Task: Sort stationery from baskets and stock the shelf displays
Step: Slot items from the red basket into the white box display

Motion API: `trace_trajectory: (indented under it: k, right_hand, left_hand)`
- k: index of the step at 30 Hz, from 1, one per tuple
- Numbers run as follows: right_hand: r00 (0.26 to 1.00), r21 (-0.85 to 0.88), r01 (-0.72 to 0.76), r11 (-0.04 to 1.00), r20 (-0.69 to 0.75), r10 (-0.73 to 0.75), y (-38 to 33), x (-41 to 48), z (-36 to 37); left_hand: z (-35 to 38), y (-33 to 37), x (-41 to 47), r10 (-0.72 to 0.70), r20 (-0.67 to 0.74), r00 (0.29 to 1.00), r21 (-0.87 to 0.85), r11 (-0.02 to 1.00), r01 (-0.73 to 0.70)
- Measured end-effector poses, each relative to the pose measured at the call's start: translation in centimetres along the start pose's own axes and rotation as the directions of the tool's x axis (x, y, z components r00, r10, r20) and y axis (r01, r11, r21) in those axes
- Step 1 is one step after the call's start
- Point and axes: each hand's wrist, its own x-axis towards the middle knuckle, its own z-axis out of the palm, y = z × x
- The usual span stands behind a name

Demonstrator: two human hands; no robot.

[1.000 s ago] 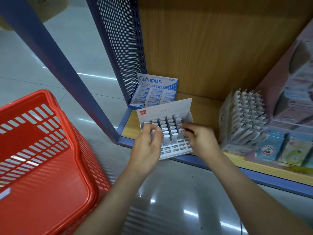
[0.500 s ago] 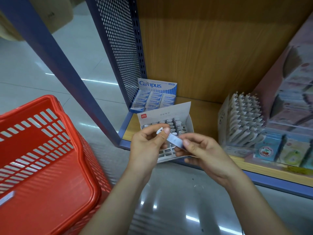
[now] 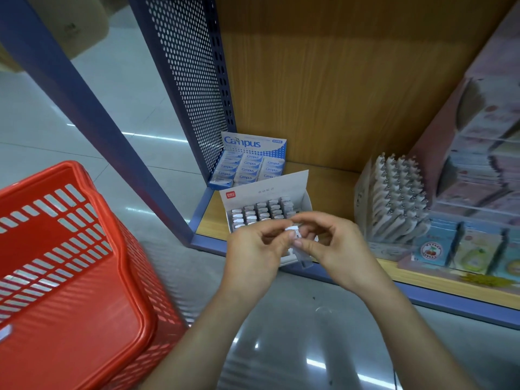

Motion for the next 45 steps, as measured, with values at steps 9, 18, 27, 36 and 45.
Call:
trace_trajectory:
  k: [9,18,27,36,45]
  right_hand:
    - [0.942,-0.02,-0.158,0.987,-0.303,0.145,4.6,2.0,-1.3]
    - [0.963,-0.139,-0.156,0.978,-0.242,0.12,5.9,2.6,-0.3]
    - [0.999,-0.361,-0.043,0.932,-0.008,0.043,4.8,3.0,-0.1]
    - [0.991,-0.357,-0.126,0.926,-0.002,0.134,4.9,3.1,0.6]
    - [0.928,0.0,-0.37,0.929,-0.042,0.369,4.4,3.8,0.5]
  left_hand:
    - [1.0,-1.2,7.6,0.129,0.078,0.989,0.659,0.737,-0.148]
    - [1.5,-1.7,9.4,0.058,0.228,0.972,0.734,0.645,-0.21]
    - [0.7,-1.2,9.2,0.074,0.404,0.912,0.791,0.471,-0.389]
    - [1.4,-2.1,6.3,0.193,0.388,0.901,0.679,0.602,-0.421]
    - [2.7,-1.5,6.3,0.033,0.342,0.939,0.794,0.525,-0.308]
